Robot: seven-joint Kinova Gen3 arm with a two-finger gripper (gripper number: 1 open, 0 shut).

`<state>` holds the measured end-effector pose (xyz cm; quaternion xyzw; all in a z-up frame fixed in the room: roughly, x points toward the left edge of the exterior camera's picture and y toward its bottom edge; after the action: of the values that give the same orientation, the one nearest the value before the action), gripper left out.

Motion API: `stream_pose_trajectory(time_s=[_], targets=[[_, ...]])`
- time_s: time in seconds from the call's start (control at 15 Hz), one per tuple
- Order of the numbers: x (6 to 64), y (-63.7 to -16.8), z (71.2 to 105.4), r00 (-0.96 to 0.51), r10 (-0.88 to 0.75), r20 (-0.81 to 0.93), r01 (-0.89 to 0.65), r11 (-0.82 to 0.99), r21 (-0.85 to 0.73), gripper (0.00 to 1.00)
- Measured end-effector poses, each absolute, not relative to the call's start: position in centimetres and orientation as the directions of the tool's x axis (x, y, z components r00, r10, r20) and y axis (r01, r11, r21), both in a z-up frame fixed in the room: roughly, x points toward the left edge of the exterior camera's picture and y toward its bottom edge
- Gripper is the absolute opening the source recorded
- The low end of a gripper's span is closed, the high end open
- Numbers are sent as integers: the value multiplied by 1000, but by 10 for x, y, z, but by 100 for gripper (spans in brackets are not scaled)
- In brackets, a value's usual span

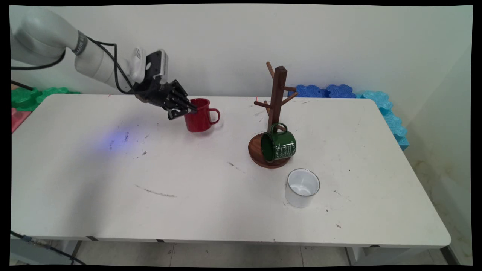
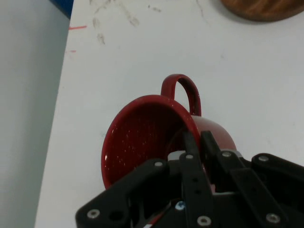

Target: Place the picked object on the table

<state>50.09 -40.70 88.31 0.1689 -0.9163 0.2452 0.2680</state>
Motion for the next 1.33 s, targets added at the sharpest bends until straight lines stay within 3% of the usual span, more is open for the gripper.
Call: stream_pose_trajectory(time_s=[0.8, 0.87, 1.33], targets=[[497, -400, 857, -841, -118, 529, -375, 831, -410, 0], [497, -398, 855, -842, -115, 527, -371, 833, -411, 100], [493, -385, 848, -851, -90, 517, -341, 843, -416, 100]])
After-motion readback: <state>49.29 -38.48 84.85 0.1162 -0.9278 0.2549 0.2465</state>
